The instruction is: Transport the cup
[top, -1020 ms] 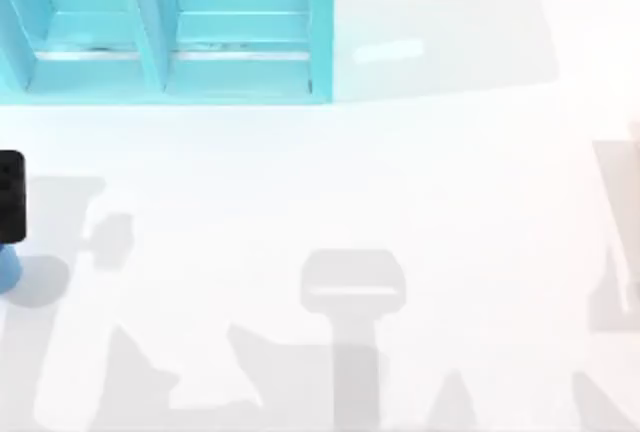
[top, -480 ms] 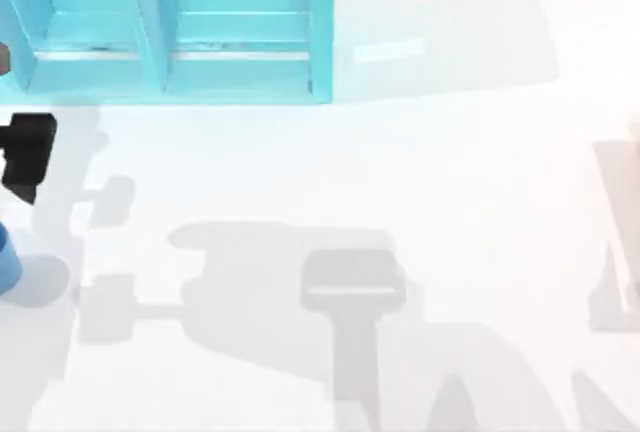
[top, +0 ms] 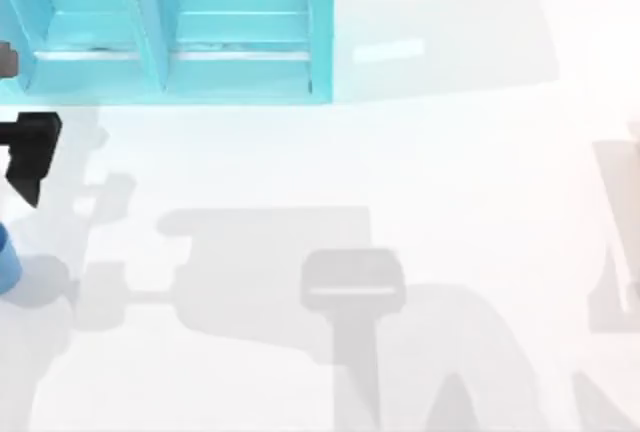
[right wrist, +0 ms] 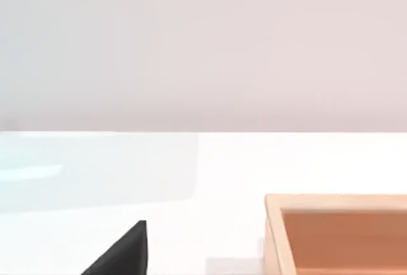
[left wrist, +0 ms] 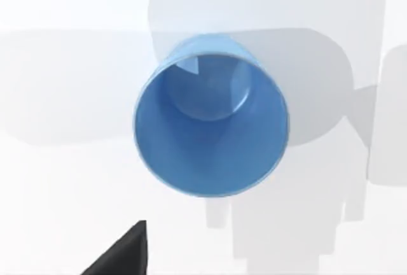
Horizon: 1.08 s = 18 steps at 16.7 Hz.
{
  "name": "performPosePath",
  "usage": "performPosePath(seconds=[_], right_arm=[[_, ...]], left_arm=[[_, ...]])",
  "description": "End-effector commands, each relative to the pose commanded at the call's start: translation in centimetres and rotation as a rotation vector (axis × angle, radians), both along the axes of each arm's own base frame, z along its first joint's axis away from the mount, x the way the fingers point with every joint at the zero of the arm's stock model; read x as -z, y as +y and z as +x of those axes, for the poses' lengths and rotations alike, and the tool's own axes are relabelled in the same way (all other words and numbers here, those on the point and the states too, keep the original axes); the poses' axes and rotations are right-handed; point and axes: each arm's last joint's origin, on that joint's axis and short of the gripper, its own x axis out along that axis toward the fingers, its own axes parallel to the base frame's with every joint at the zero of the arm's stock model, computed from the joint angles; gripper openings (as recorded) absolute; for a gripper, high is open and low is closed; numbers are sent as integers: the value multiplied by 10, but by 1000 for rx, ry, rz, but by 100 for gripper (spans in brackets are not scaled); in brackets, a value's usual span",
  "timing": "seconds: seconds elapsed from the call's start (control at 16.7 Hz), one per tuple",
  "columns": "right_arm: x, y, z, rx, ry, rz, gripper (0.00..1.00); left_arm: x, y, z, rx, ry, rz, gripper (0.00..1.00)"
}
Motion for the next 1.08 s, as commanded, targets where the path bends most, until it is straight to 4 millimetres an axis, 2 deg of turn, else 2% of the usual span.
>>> performPosePath(seconds=[0.18,0.54,0.66,0.96,1.08], right_arm=[[0,0,0,0,0,0,100],[0,0,0,0,0,0,100],[0,0,0,0,0,0,100],[0,0,0,0,0,0,100],[0,0,0,0,0,0,100]], left_arm=[[12,1,1,-4,6,0,100],[80,2,4,-5,-8,0,100],[96,2,1,-5,-1,0,100],[100,2,0,-5,2,0,100],[100,2,0,-5,2,0,85]])
